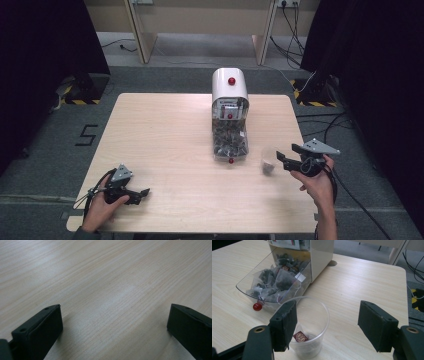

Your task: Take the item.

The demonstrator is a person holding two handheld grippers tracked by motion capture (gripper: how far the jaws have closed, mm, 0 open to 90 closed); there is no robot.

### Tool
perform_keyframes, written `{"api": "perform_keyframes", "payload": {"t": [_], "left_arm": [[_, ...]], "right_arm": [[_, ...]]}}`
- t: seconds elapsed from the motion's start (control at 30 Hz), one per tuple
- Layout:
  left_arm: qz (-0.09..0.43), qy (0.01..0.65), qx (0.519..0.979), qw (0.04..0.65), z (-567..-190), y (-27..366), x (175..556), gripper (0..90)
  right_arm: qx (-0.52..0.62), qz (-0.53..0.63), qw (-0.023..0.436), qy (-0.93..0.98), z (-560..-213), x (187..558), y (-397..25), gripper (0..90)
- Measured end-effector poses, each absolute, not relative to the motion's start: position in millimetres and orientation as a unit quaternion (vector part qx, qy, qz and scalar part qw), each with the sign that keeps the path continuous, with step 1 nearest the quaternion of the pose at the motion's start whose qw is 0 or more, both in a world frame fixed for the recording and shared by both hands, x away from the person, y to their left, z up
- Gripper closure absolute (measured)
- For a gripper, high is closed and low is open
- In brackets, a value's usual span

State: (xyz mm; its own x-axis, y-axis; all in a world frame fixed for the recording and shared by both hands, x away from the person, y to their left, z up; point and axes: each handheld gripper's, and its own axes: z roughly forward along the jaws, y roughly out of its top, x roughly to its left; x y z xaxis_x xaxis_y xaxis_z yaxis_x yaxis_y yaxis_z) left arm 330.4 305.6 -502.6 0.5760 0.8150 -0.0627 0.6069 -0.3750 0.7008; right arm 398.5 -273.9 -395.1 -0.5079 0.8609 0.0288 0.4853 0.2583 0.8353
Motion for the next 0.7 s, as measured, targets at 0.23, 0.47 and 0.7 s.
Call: {"api": "perform_keyframes", "payload": {"t": [0.23,0.47,0.7], "left_arm": [[0.149,0.436,0.816,0.350,-502.6,305.6,330.4,0.0],[0.149,0.436,0.816,0.350,-502.6,305.6,330.4,0.0],[0.149,0.436,0.816,0.350,-502.5,305.6,330.4,0.0]], "right_arm": [[0.440,0.413,0.226,0.765,-398.5,393.5,-276.6,30.9],[0.442,0.405,0.224,0.768,-403.5,389.8,-279.7,30.4],[0.443,0.400,0.223,0.770,-407.1,386.5,-281.8,30.1]]}}
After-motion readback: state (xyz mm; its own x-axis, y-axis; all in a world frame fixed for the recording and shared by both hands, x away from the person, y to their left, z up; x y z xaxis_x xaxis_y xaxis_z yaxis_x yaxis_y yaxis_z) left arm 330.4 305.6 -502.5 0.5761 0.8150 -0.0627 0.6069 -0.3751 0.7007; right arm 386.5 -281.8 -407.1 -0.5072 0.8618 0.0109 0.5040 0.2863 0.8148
